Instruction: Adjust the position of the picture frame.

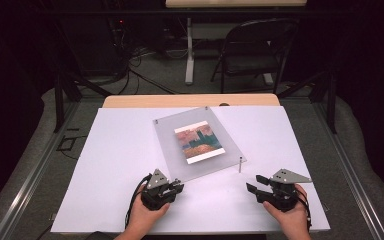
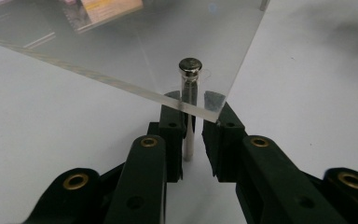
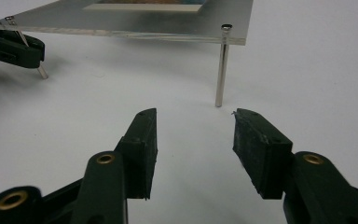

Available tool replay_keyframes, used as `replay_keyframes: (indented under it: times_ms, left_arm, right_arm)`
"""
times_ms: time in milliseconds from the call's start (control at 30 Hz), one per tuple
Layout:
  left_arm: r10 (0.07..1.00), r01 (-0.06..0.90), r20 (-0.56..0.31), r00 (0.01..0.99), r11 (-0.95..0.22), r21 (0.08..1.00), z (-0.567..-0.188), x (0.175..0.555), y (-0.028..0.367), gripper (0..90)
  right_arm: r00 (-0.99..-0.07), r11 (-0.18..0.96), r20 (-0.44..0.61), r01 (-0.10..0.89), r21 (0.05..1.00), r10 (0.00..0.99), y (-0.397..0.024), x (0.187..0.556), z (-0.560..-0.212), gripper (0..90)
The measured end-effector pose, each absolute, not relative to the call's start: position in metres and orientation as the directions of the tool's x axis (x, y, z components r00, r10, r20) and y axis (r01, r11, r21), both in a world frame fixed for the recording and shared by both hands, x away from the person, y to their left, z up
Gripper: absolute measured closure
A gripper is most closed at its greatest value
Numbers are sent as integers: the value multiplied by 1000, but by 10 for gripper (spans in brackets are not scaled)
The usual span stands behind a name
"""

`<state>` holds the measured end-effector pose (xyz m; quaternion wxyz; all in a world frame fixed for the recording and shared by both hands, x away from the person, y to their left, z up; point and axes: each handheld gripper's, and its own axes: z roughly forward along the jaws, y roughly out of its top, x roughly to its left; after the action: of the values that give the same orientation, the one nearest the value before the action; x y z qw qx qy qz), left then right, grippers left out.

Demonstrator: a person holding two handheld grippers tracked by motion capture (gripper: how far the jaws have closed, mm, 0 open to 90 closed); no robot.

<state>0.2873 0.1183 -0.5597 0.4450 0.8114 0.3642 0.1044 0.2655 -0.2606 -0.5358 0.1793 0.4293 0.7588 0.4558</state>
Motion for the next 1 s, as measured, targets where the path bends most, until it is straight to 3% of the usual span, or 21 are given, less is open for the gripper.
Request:
replay_keyframes:
  times_ms: [433, 1000]
  left_arm:
    - [688, 521, -184, 702, -320, 791, -560, 291, 119, 842]
    - [685, 546, -218, 695, -305, 781, -556, 292, 123, 852]
  right_arm:
    - [-559, 209, 130, 501, 840, 819, -262, 267, -537, 501]
    - [-551, 210, 134, 515, 831, 823, -254, 282, -538, 559]
